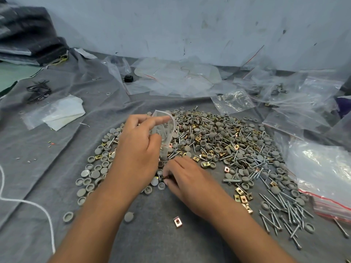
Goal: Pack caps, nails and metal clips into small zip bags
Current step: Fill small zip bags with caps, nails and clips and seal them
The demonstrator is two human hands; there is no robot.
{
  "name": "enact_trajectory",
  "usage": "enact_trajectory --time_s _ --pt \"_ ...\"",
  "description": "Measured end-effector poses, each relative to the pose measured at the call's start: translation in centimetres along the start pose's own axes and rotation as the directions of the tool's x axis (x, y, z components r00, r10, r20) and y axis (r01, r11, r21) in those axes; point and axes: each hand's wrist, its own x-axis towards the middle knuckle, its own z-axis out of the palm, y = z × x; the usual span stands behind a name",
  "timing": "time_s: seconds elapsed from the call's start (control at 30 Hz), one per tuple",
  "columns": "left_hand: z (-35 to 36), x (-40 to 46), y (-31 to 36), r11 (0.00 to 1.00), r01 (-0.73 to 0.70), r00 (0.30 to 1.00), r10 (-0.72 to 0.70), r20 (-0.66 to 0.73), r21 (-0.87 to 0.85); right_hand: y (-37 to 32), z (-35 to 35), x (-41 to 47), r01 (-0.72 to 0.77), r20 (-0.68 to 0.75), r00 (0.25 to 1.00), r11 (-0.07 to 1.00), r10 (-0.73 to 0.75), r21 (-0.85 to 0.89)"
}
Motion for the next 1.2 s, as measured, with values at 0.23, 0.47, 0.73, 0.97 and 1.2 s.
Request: enact_trajectory --time_s 0.23,0.47,0.73,0.97,1.2 --pt "-0.1 -0.1 0.0 1.000 -0.008 1.000 0.007 0.022 0.015 0.5 -0.7 -0.3 -0.046 -0.069 0.996 0.991 0.055 0.128" --pt "0.0 0.0 0.0 1.000 -0.008 1.000 0.008 0.027 0.009 0.3 -0.9 -0.8 -0.079 0.101 0.992 0.994 0.070 0.082" --pt "0.2 -0.2 -0.1 0.999 -0.023 0.998 0.022 0.055 0.027 -0.2 -1.3 -0.8 -0.106 0.177 0.979 0.994 0.102 0.011" --pt "0.3 -0.3 0.1 0.997 -0.059 0.997 0.056 0.061 0.043 0.1 -3.0 -1.2 -0.173 -0.023 0.983 0.961 0.182 0.215" --pt "1.1 -0.5 0.7 0.991 -0.121 0.984 0.113 0.135 0.049 -0.4 -6.9 -0.5 0.048 -0.537 0.843 0.999 -0.042 -0.003"
